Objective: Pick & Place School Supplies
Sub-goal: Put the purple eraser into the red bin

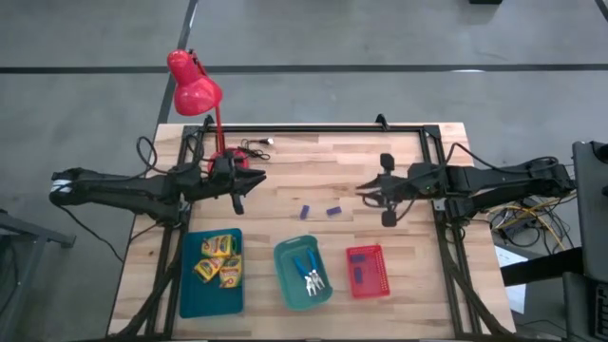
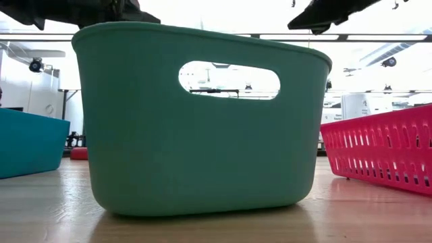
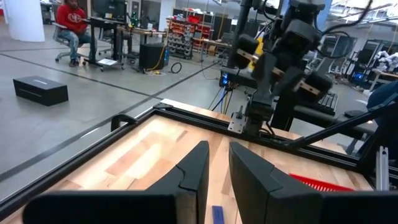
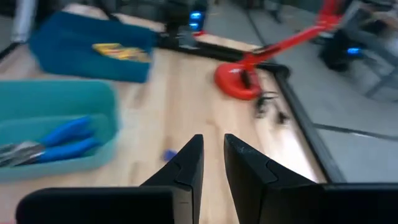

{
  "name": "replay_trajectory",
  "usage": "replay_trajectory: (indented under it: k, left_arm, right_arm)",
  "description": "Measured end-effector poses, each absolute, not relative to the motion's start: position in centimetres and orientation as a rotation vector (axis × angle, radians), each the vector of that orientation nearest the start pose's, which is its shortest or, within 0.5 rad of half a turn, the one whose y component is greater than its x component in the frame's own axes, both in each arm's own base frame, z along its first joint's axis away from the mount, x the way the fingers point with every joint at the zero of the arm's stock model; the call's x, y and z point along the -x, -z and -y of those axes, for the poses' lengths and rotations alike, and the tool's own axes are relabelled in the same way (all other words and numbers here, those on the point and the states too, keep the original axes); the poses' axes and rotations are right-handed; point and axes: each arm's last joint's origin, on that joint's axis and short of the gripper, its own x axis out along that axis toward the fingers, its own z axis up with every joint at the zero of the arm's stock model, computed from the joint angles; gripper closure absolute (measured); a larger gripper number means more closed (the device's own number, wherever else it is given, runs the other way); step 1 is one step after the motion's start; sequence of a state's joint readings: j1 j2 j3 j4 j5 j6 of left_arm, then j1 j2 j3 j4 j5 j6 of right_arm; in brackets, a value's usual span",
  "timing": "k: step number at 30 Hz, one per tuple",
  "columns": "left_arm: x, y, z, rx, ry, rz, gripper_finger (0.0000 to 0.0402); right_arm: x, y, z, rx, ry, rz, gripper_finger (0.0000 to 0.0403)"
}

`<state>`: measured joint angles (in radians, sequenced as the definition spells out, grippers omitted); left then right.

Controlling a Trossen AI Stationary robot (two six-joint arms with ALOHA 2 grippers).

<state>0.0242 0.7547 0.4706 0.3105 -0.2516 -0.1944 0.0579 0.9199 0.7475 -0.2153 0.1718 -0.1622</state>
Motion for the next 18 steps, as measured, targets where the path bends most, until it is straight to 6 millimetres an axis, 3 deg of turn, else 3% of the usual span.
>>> replay_trajectory:
  k: [10, 18]
  left_arm:
    - [-17.5, -27.5, -1.1, 0.195, -0.273, 0.046, 0.0335]
    - [-17.5, -27.4, -1.1, 0.194, -0.274, 0.037, 0.0335]
  right_arm:
    - [-20.0, -28.4, 0.3, 0.129, 0.133, -0.499, 0.0341]
    - [-21.3, -27.5, 1.9, 0.137, -0.067, -0.509, 0.0278]
